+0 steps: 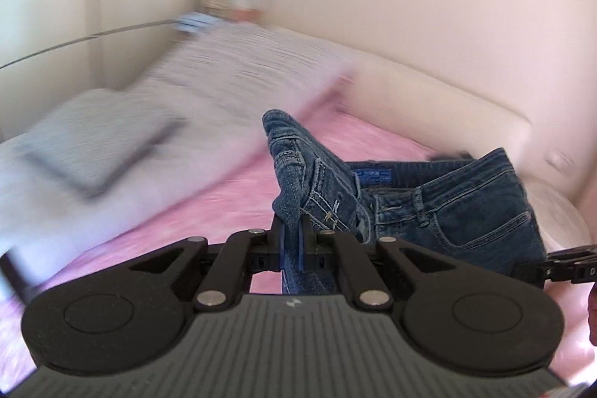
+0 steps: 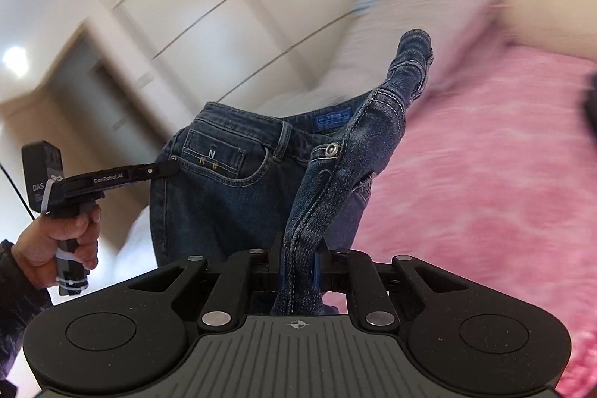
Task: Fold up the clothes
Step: 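Lift the jeans with both grippers and swing them onto the open bed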
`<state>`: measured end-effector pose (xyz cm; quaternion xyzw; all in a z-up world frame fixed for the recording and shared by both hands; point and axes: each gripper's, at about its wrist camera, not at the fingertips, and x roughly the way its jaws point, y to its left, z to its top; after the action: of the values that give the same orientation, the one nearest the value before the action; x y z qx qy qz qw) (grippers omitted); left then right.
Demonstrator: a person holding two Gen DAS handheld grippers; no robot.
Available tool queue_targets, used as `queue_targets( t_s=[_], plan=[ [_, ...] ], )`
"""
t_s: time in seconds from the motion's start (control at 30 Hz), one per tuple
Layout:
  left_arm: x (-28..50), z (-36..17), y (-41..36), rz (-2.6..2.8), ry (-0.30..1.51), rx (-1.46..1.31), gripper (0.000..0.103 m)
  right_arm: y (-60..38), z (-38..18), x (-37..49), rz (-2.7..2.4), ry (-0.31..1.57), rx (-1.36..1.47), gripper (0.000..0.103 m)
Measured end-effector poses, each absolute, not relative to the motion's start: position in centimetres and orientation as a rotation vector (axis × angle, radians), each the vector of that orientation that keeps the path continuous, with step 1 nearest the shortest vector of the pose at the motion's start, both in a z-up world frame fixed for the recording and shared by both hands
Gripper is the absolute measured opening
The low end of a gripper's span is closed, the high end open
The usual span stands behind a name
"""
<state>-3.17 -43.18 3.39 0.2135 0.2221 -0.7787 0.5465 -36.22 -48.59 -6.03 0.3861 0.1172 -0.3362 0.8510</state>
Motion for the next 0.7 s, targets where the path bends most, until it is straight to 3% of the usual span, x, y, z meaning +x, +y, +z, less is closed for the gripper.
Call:
queue_targets(
  t_s=[0.27, 0.5, 0.63, 0.7],
  plan=[
    [-12.2, -1.6, -55.1, -2.064, 0.533, 0.655, 0.004, -45.4, -5.6, -36.0, -0.969, 0.134, 0.936, 0.013],
    [-19.2, -4.4, -64.5, -2.114, 0.489, 0.795, 0.004, -50.0, -6.1, -38.1, -1.009, 0.093, 1.015, 0.013],
    [-23.5, -7.8, -71.3, -2.075, 0.487, 0.862, 0.005, -57.0, -9.9, -40.8, -1.004, 0.131, 1.039, 0.013],
    [-25.4, -11.2, -74.9, -2.006, 0.540, 0.889, 0.011, -60.8, -13.4, -41.4, -1.012, 0.199, 1.064, 0.013]
  ],
)
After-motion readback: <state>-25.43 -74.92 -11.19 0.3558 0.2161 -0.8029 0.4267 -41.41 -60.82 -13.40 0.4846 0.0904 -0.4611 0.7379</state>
